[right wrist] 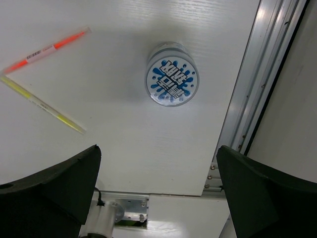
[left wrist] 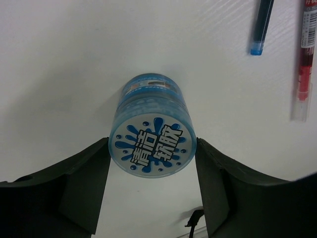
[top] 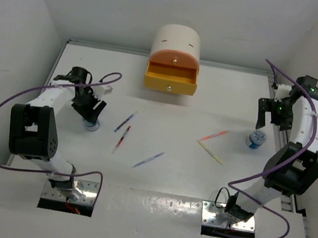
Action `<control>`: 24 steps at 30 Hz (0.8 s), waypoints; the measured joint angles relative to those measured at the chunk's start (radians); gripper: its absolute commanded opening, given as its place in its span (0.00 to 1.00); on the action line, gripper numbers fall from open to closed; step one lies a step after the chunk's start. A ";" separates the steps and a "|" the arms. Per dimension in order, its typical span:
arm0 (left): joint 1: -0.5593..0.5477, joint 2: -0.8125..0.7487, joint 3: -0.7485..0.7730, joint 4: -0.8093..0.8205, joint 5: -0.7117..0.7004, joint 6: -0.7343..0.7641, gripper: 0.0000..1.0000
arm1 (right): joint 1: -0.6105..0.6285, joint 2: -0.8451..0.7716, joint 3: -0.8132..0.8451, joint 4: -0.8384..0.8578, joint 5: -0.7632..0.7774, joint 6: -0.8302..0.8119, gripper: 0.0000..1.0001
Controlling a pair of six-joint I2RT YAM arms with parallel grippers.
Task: Sort the stationery into containers
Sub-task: Grab a piece of stationery with the left arm, then grab a piece of stationery with the right arm
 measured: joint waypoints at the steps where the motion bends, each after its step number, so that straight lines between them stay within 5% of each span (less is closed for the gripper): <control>1: 0.000 0.000 0.000 0.000 0.001 0.000 0.64 | 0.000 0.000 -0.004 0.000 0.000 0.000 0.99; 9: -0.011 0.011 0.013 -0.007 0.002 0.003 0.31 | 0.000 0.000 -0.034 0.001 0.007 -0.001 0.99; 24: -0.079 0.035 0.054 -0.021 0.046 -0.021 0.24 | -0.033 0.132 -0.015 0.027 0.080 -0.121 0.99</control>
